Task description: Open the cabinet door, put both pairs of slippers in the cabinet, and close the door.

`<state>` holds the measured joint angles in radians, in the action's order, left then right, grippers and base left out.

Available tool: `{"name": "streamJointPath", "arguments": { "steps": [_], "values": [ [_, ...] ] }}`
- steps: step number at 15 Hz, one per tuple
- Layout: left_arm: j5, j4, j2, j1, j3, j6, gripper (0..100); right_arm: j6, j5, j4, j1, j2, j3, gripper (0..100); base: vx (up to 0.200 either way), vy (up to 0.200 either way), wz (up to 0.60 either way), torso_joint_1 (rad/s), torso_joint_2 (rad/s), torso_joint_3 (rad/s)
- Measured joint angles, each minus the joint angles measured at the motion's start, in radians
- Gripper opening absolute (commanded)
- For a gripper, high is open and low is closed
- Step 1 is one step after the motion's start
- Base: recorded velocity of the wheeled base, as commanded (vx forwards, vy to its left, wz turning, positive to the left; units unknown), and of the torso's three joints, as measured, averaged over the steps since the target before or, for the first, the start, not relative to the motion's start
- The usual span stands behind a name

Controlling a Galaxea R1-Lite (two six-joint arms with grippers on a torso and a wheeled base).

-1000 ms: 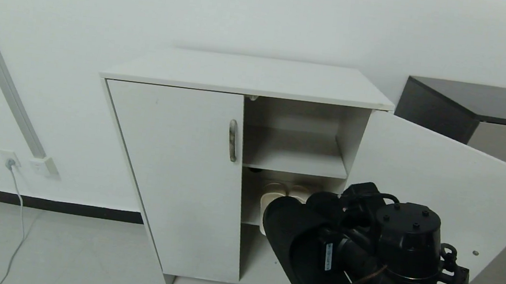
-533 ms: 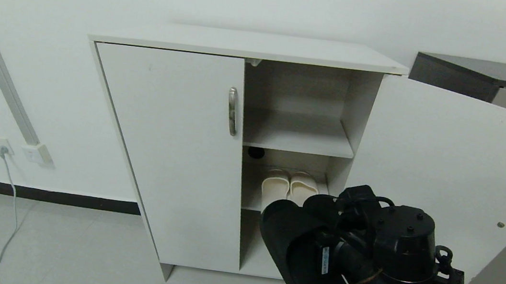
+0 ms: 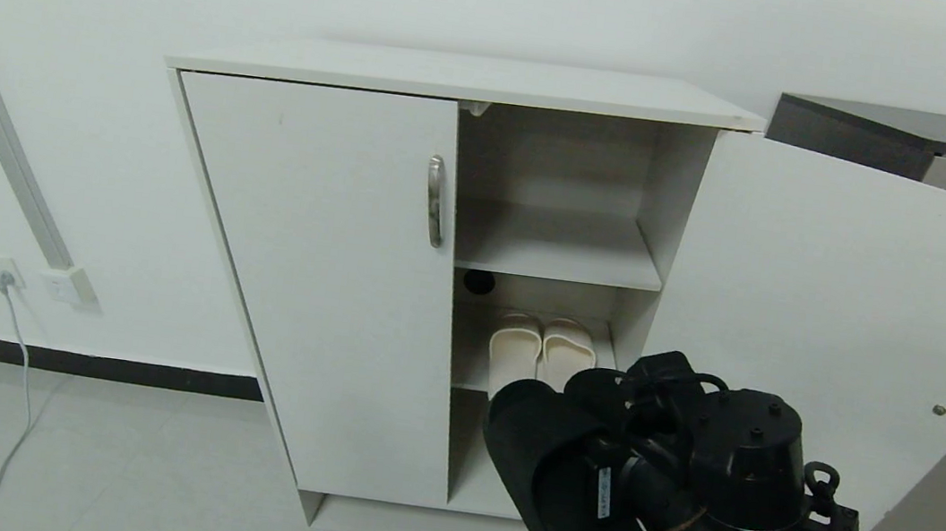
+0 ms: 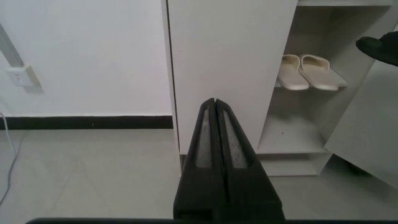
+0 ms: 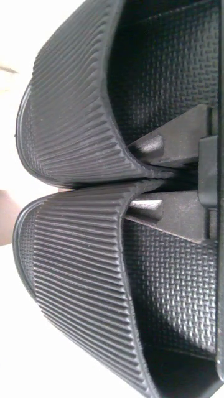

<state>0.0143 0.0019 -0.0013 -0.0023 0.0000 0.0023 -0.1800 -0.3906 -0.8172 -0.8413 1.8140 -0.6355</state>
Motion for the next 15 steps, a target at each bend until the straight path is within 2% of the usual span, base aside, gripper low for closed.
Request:
{"name": "streamJointPath", "arguments": {
  "steps": [10,15],
  "values": [
    [0.001,0.0,0.0,-0.001,0.0,-0.001,0,0.005,-0.003,-0.006,-0.003,0.011,0.001,0,0.0,0.0,-0.06,0.0,0.01,0.004],
    [0.001,-0.001,0.0,0.0,0.0,0.0,0,0.028,-0.016,-0.143,-0.019,0.06,-0.009,0,0.0,0.0,0.0,0.0,0.0,0.0]
  ]
}}
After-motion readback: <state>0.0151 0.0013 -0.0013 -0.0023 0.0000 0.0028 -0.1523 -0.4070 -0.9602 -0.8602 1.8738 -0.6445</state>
